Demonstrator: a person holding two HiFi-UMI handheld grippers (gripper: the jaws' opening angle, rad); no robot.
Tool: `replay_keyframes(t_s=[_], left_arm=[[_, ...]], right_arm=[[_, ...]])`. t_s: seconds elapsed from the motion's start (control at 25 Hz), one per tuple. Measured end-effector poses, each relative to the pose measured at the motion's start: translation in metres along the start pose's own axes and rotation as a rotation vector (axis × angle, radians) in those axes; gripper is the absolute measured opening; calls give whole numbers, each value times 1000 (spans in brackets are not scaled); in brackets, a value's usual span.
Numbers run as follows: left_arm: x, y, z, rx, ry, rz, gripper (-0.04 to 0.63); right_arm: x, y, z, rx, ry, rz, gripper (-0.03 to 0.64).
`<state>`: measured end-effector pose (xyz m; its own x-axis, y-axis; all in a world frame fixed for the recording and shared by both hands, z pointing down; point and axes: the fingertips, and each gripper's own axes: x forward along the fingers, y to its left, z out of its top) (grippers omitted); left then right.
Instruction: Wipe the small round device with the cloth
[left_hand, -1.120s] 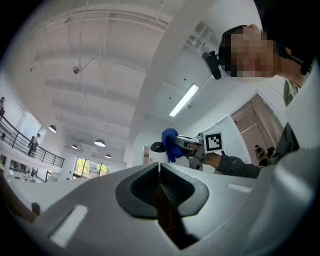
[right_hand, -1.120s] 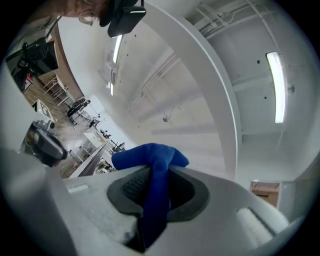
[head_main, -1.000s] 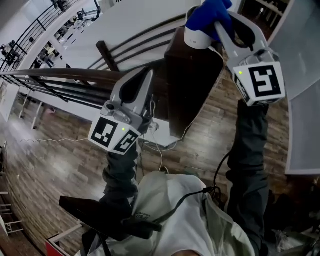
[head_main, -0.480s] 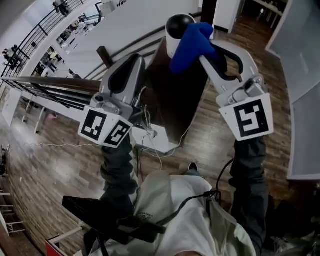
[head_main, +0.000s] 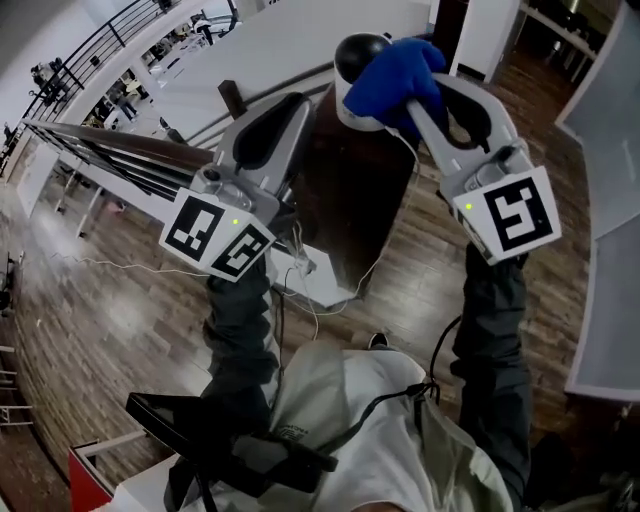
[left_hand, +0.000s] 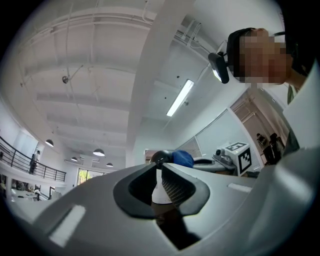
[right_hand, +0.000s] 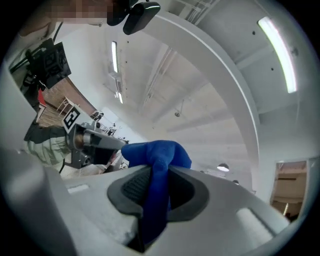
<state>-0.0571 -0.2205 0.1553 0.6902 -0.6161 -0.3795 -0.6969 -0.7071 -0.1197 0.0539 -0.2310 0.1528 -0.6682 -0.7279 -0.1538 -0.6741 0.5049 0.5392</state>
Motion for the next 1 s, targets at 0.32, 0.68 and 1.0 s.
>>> replay_keyframes(t_s=[0.32,0.68,1.0], left_arm=[[11,6,-2,-25,-6,20,20],[8,4,-3,-28,-12,24,18],[7,10,-9,-50,-8,39,18]], right_arm=[[-12,-5,-13,-25,64,39,74],[20,-63,4,110,-55,30,74],[7,-23,-36,24,99,162,74]])
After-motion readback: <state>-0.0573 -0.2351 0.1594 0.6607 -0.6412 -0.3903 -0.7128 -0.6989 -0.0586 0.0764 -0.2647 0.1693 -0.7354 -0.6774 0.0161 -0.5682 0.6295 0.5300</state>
